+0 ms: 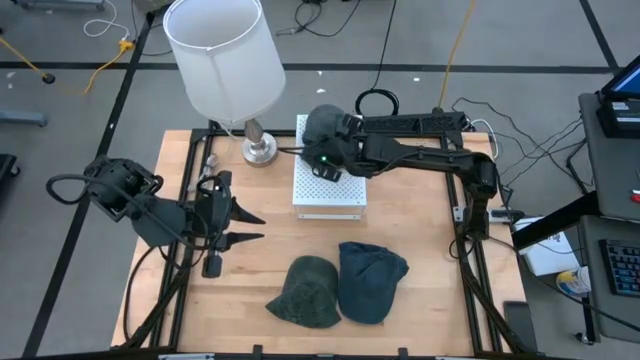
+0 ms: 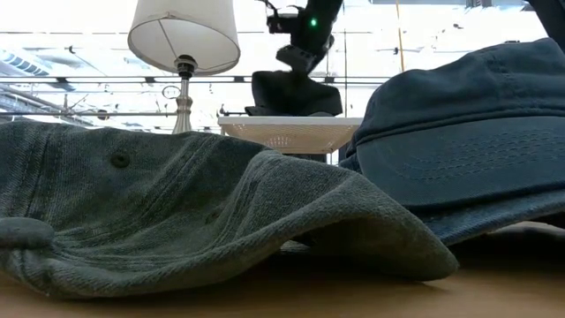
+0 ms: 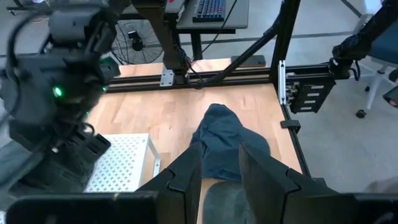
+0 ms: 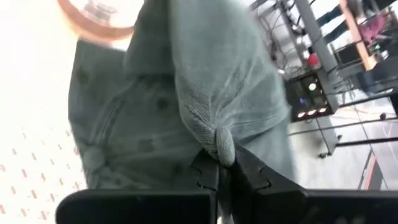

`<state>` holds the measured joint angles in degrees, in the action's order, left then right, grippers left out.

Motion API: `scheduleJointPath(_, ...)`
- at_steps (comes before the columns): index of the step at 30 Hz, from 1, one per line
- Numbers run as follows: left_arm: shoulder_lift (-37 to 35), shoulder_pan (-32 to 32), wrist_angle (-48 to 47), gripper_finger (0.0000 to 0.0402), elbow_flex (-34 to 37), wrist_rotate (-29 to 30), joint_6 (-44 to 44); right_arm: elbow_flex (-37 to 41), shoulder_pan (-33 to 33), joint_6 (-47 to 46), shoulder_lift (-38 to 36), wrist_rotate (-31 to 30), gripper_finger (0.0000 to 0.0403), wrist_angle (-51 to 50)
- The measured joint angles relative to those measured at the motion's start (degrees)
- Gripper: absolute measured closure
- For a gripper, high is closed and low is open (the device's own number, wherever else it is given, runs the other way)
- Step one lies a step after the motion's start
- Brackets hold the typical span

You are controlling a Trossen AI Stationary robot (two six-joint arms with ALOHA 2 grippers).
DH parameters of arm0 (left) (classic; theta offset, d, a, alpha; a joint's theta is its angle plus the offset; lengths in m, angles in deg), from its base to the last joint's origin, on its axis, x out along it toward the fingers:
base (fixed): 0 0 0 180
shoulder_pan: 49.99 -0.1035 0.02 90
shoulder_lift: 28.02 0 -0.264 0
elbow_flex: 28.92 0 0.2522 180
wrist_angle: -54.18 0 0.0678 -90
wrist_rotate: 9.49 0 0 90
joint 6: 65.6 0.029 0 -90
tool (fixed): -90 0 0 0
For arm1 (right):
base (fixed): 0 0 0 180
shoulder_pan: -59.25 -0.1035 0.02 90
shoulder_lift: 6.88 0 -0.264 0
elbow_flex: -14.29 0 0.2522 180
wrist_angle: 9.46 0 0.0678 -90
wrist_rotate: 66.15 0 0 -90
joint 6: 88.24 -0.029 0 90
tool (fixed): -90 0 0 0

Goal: Pick & Place hat
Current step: Stack the black cap on top of the other black cap on the shelf, then stack the black cap on top of the other black caps on the shelf

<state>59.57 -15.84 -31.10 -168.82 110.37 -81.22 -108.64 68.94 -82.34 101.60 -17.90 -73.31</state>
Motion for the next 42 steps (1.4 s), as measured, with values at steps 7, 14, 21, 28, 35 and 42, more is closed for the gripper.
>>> scheduleJointPath(7,0.0,0.0,0.0,0.0289,0.0,0.1,-0.1,4.7,0.2,-0.3,0.0,3.5,0.04,1.3)
scheduleJointPath(14,0.0,0.0,0.0,0.0289,0.0,0.2,-0.2,7.7,0.4,1.6,0.0,4.6,0.0397,7.0)
scheduleJointPath(21,0.0,0.0,0.1,0.0289,0.0,0.2,-1.1,7.7,0.3,3.7,0.0,8.3,0.0376,8.2)
scheduleJointPath(28,0.0,0.0,0.1,0.0289,0.0,0.3,-1.1,7.7,-0.5,4.2,-0.4,9.1,0.0313,7.9)
scheduleJointPath(35,0.0,0.0,0.1,0.0289,0.0,0.3,-1.1,7.8,-1.9,3.9,-1.3,9.1,0.0226,7.4)
scheduleJointPath(42,0.0,0.0,0.1,0.0289,0.0,0.2,-1.1,7.7,-3.6,1.9,-3.2,7.2,0.0177,7.7)
